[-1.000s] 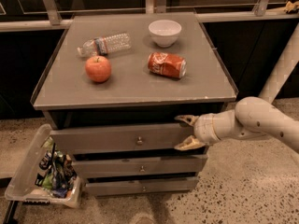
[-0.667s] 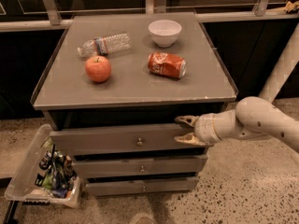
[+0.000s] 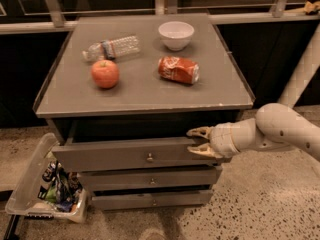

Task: Open top drawer

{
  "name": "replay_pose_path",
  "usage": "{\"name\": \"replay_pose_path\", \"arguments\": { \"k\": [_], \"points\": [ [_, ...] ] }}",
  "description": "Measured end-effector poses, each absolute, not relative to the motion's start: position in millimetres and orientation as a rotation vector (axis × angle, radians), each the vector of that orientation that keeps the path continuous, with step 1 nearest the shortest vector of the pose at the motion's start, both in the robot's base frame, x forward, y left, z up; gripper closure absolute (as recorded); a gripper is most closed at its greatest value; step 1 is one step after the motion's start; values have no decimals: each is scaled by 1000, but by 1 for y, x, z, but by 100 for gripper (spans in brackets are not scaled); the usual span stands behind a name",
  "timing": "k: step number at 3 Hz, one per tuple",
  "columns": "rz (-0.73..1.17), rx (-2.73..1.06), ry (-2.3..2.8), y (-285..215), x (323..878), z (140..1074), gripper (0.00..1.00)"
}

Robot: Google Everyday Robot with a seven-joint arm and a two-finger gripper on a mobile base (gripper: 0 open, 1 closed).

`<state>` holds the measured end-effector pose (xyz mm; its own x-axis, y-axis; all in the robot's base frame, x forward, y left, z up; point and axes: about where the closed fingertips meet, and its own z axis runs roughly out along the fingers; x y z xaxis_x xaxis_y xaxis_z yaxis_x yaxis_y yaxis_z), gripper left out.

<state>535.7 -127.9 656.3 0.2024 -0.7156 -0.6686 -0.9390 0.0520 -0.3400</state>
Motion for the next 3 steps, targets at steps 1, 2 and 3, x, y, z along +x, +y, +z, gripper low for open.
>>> {"name": "replay_pose_path", "arguments": {
  "k": [1,2,3],
  "points": [
    [382,-1710,1579,-132,521,659,100],
    [382,-1710,1579,-132,521,659,82],
    [382,-1710,1579,-132,521,659,59]
  ]
}}
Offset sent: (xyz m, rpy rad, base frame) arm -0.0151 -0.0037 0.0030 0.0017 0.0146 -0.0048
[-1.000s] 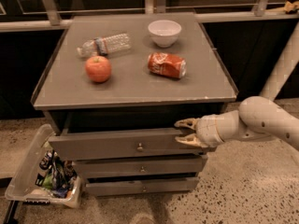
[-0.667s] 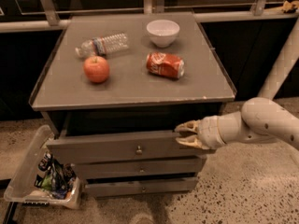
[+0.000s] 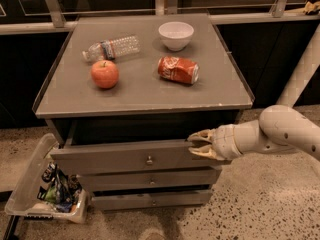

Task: Open top drawer

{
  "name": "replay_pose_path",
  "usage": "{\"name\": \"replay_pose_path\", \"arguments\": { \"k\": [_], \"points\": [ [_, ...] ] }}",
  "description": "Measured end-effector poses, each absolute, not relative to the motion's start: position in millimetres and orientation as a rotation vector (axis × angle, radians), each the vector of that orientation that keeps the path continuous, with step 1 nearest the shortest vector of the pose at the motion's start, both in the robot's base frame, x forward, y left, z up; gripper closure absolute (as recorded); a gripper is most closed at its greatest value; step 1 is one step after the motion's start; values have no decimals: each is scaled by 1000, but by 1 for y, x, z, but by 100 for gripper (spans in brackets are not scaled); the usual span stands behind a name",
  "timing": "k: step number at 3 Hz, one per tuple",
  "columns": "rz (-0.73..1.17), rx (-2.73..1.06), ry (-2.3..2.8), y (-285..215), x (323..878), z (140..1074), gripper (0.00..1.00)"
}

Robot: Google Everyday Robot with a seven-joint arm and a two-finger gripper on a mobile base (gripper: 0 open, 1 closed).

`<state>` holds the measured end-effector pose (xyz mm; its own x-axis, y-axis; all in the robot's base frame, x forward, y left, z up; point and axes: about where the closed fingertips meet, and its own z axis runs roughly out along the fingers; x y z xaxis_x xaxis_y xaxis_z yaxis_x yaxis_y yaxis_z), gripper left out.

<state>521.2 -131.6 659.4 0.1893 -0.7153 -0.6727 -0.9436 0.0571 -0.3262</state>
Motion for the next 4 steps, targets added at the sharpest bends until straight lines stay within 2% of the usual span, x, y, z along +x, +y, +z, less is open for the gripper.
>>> {"name": "replay_pose_path", "arguments": {
  "k": [2,3,4],
  "points": [
    [382,-1710,1579,-132,521,663,12],
    [393,-1691,1613,-137,521,653,0],
    [414,-1705,1629,-131,520,638,0]
  ]
}}
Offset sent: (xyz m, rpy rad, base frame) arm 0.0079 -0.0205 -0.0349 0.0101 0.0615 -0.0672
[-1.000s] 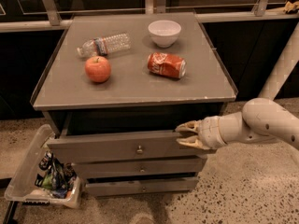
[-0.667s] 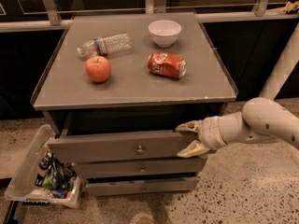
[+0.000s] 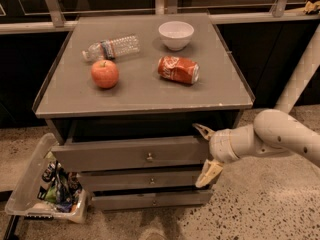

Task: Open top drawer

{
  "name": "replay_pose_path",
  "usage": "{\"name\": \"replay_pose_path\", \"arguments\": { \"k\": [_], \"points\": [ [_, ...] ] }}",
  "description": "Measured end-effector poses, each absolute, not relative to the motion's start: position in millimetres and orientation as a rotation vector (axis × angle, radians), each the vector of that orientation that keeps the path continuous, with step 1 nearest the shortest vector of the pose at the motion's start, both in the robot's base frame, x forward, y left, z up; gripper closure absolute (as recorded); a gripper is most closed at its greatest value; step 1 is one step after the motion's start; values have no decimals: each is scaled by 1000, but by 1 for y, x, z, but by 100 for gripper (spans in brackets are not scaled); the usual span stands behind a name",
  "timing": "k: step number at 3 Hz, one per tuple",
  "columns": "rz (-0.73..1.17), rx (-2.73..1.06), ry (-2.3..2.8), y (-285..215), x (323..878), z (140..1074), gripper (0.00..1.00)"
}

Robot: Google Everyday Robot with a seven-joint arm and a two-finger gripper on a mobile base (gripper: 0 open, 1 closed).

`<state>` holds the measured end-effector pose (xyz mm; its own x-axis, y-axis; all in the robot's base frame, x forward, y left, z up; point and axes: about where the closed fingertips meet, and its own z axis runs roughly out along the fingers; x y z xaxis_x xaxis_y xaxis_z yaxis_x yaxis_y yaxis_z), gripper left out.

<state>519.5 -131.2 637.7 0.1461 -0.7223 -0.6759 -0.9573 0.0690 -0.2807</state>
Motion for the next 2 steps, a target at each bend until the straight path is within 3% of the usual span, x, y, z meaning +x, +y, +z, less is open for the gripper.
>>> {"name": "replay_pose_path", "arguments": {
  "k": [1,2],
  "points": [
    [414,-1705,1629,-131,520,638,0],
    [414,-1705,1628,-131,519,638,20]
  ]
}}
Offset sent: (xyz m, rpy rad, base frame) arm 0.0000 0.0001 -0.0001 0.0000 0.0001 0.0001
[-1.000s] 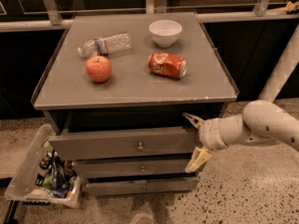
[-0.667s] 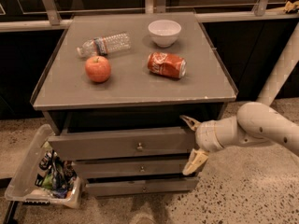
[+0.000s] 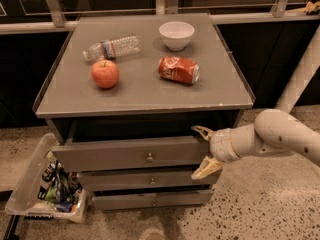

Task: Open top drawer

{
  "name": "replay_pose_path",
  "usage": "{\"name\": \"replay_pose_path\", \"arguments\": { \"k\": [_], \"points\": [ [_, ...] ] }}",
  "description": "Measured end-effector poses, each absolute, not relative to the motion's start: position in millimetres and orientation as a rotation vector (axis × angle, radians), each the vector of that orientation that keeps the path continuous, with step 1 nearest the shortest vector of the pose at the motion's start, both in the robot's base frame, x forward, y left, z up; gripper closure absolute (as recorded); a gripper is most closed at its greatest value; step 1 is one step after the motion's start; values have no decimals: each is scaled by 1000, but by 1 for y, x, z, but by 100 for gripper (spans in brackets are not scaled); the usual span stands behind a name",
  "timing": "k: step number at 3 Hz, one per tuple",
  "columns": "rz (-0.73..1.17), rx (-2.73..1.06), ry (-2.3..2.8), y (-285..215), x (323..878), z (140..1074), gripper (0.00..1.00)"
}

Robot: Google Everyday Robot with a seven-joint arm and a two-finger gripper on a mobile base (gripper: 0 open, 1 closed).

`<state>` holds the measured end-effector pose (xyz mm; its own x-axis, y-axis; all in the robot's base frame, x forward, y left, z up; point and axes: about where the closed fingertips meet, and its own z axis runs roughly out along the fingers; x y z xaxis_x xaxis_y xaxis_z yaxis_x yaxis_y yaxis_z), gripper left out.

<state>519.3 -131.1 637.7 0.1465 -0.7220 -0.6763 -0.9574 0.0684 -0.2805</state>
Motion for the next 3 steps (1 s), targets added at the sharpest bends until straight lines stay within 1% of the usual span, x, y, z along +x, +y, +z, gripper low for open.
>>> {"name": "replay_pose_path", "arguments": {
  "k": [2,3],
  "points": [
    [454,-1717,1589,-129,504,646,64],
    [454,-1717,1589,-129,505,650,88]
  ]
}}
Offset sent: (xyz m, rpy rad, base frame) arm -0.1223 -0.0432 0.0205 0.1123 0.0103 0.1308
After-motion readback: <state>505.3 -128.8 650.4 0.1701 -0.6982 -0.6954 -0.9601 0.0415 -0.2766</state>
